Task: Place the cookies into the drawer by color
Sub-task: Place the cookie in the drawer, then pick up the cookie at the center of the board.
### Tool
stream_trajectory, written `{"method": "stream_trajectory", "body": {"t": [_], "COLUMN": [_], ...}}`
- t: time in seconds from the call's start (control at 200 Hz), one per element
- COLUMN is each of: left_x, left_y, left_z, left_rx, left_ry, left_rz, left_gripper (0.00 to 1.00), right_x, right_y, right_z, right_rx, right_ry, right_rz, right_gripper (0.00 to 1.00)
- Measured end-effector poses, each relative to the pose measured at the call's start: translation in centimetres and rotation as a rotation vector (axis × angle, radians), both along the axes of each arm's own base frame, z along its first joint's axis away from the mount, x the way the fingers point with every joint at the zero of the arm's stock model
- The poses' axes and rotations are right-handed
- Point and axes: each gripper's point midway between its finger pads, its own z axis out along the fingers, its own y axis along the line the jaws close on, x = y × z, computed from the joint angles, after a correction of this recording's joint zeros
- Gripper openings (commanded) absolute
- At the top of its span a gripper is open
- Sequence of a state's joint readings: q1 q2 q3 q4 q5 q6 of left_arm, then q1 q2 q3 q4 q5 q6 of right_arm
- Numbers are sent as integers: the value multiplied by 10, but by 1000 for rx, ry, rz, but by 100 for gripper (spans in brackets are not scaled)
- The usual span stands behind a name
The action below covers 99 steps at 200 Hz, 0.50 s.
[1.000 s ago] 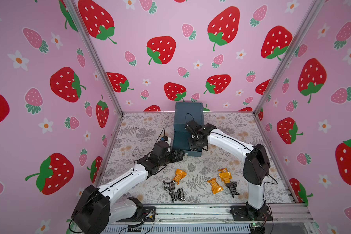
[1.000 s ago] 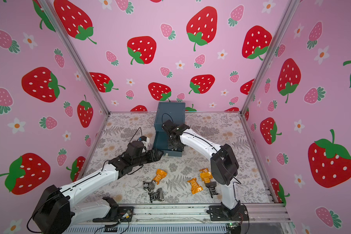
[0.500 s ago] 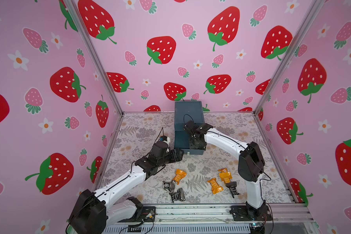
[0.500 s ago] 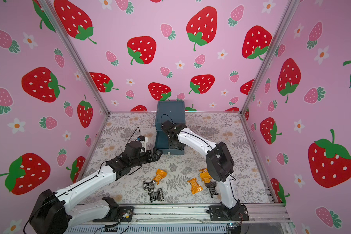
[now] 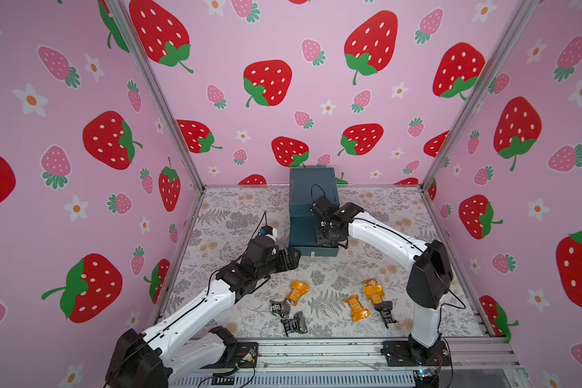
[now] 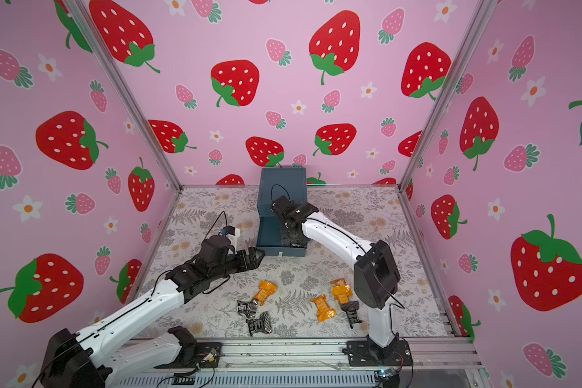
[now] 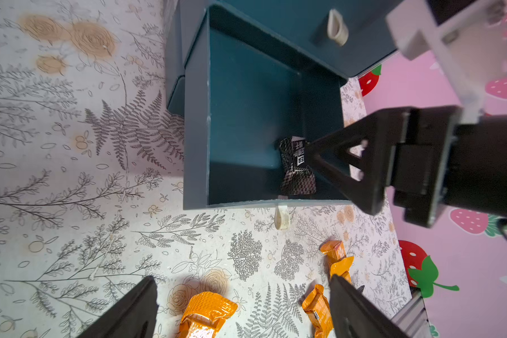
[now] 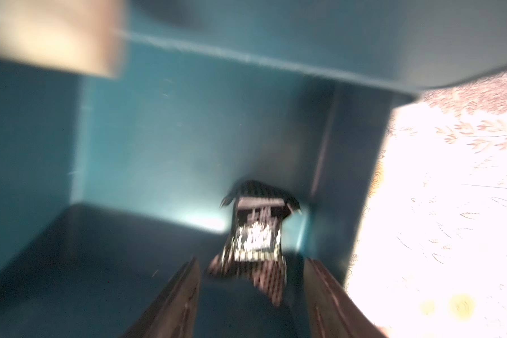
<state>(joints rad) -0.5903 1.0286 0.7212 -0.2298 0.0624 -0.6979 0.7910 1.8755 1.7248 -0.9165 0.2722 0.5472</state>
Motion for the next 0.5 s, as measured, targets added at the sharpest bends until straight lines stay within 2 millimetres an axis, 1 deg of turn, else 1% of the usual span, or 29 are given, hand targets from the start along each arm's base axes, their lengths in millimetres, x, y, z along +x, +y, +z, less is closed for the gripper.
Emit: {"method": "stream_trajectory", "body": {"t": [0.11, 0.17, 0.21, 0.28, 0.33, 0.43, 0.495], "left_x": [-8, -16, -22, -36, -46, -68, -80], "left_y": [6, 10, 13, 19, 22, 26, 29], "left_z": [14, 15, 12, 3, -2, -13, -25], "left_rx": [3, 20, 35, 73, 105, 171, 217], "left_ry": [-8, 11, 27, 71, 96, 133, 165], "left_rz": [2, -3, -9, -20, -30, -56, -67], "left_gripper": [93, 93, 93, 93, 93, 94, 94], "right_x": [-11, -23, -32, -50, -65, -91, -106], "right_y": [-2, -5, -9, -19, -26, -40, -48], "right_z": [34, 43, 45, 40, 33, 13, -2], "right_rx": [85, 123, 139, 156, 163, 175, 179], "right_ry": [-43, -44, -36, -8, 21, 79, 109], "right_rz": [34, 57, 71, 92, 106, 128, 137], "right_gripper": [63, 63, 64, 64, 64, 64, 64]}}
